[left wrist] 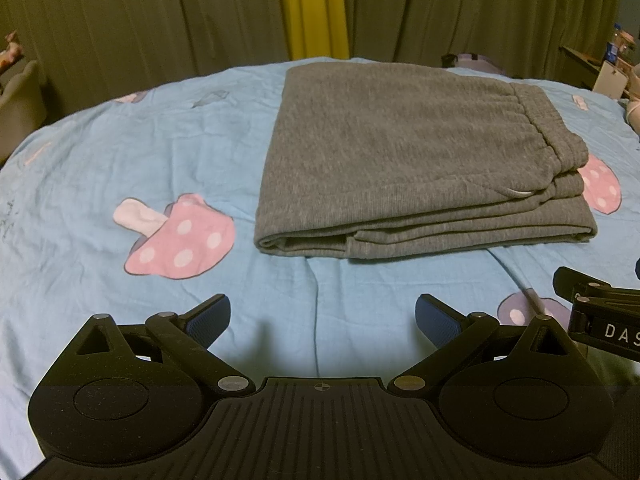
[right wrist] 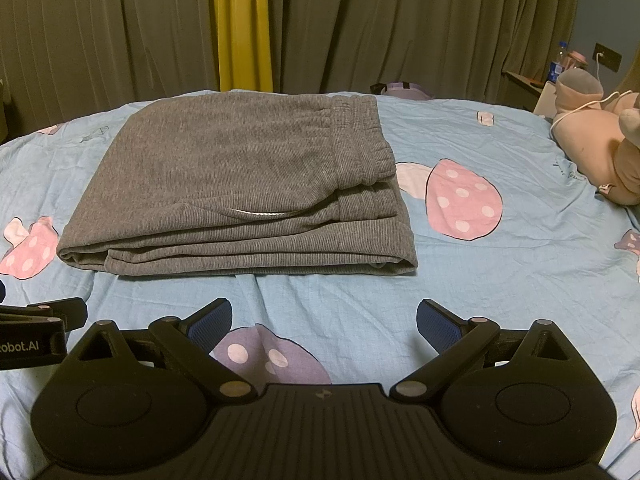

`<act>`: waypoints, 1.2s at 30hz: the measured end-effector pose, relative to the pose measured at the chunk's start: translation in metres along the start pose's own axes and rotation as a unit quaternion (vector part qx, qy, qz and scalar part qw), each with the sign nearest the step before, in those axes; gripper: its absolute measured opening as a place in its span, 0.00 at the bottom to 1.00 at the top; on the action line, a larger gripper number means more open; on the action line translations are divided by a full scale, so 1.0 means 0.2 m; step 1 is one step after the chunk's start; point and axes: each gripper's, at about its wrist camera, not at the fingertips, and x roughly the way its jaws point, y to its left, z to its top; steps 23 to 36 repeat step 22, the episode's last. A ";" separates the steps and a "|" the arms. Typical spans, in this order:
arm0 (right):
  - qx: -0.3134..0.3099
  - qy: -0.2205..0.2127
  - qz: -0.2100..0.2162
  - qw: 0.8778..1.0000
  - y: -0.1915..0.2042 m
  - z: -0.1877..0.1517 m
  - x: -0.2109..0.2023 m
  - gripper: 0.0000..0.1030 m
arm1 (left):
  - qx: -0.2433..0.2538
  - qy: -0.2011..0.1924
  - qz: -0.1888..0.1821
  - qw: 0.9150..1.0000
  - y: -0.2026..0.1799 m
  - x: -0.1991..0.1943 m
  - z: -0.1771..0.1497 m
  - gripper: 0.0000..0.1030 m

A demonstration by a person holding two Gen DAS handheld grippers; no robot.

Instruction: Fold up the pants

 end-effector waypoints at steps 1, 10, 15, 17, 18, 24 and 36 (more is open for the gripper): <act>0.000 0.000 0.000 1.000 0.00 0.00 0.00 0.96 | 0.000 0.000 0.000 1.000 0.00 0.00 0.00 0.99; -0.001 0.000 0.000 1.000 0.00 0.00 0.00 0.96 | 0.003 -0.004 0.000 1.000 0.00 0.00 0.00 0.99; -0.001 0.000 0.000 1.000 0.00 0.00 0.00 0.96 | 0.003 -0.009 0.000 1.000 0.00 -0.01 0.00 0.99; -0.001 0.000 0.000 1.000 0.00 0.00 0.00 0.96 | 0.004 -0.012 0.001 1.000 0.00 -0.01 0.00 0.99; -0.001 0.000 0.000 1.000 0.00 0.00 0.00 0.96 | 0.006 -0.015 0.002 1.000 0.00 -0.02 0.00 0.99; -0.001 0.000 0.000 1.000 0.00 0.00 0.00 0.96 | 0.010 -0.020 0.004 1.000 -0.01 -0.02 0.00 0.99; -0.001 0.000 0.000 1.000 0.00 0.00 0.00 0.96 | 0.010 -0.020 0.004 1.000 -0.01 -0.02 0.00 0.99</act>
